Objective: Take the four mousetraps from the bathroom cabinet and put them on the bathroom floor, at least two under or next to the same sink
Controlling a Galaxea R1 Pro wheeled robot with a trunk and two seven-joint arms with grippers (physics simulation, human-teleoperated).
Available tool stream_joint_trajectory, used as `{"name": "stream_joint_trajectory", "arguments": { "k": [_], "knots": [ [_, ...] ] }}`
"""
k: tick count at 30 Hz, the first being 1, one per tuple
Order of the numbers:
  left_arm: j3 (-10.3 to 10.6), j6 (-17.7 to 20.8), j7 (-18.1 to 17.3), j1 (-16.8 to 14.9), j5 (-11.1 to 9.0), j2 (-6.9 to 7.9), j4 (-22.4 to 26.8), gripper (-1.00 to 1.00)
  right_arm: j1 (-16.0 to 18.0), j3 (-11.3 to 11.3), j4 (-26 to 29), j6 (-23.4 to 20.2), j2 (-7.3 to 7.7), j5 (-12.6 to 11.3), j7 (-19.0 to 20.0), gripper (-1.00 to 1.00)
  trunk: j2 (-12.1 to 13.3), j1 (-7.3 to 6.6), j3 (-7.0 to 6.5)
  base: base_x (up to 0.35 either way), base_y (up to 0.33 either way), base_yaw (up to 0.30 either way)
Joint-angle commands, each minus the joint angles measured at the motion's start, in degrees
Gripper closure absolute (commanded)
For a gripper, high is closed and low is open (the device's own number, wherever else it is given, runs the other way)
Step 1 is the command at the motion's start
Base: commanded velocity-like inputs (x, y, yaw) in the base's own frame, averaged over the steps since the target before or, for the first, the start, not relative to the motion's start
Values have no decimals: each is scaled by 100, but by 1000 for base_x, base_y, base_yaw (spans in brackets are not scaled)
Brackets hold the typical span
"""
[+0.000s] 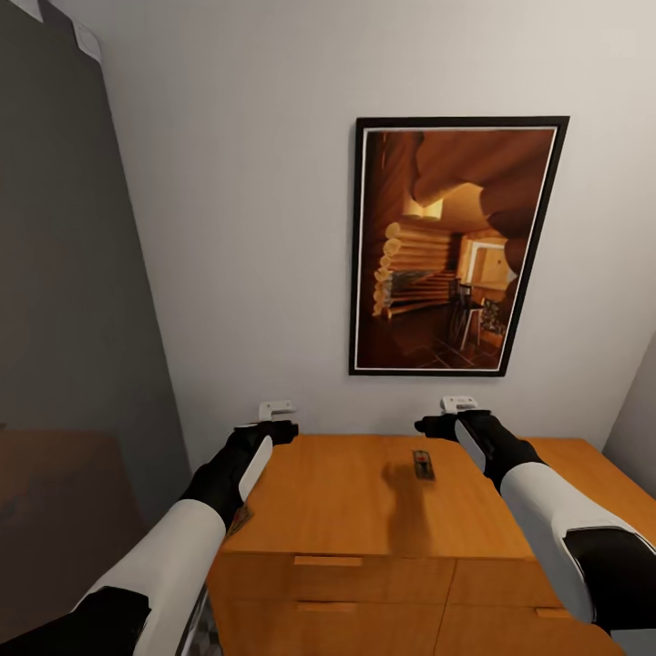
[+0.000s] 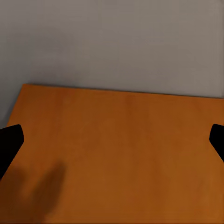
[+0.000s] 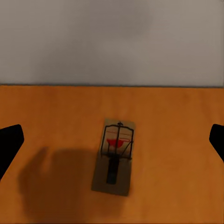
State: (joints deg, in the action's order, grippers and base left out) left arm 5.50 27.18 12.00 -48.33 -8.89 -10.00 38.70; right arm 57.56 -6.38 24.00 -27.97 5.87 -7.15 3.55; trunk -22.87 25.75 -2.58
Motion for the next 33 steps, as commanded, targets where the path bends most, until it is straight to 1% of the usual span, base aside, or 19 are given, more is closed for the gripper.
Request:
{"name": "stream_joint_trajectory", "arguments": {
  "k": [1, 14, 18, 22, 23, 25, 30, 33],
  "knots": [
    [16, 19, 48, -1, -59, 0, 6, -100, 1, -45, 7, -26, 9, -58, -12, -100, -5, 4, 3, 128, 0, 0],
    [20, 14, 48, -1, -61, 0, 6, -100, 1, -73, -115, -35, 4, -52, -16, -100, -5, 4, 3, 34, 0, 0],
    [19, 15, 48, -1, -61, 0, 6, -100, 1, -107, -202, -267, 2, -41, -25, -100, -5, 4, 3, 3, 0, 0],
    [21, 15, 48, -1, -61, 0, 6, -100, 11, -129, -237, -713, 2, -14, -25, -100, -5, 4, 3, 1, 0, 0],
    [21, 15, 48, -1, -61, 0, 6, -100, 17, -135, -243, -936, 2, 5, -24, -100, -5, 4, 3, 0, 0, 0],
    [19, 15, 48, -1, -61, 0, 6, -100, 20, -138, -244, -1106, 2, 25, -23, -100, -5, 4, 3, 0, 0, 0],
    [21, 16, 48, -1, -61, 0, 6, -100, 25, -143, -236, -1291, 1, 87, -9, -100, -5, 4, 3, 0, 0, 0],
    [21, 16, 48, -1, -61, 0, 6, -100, 26, -151, -234, -1209, 6, 110, -2, -100, -5, 4, 3, 0, 0, 0]
  ]
}}
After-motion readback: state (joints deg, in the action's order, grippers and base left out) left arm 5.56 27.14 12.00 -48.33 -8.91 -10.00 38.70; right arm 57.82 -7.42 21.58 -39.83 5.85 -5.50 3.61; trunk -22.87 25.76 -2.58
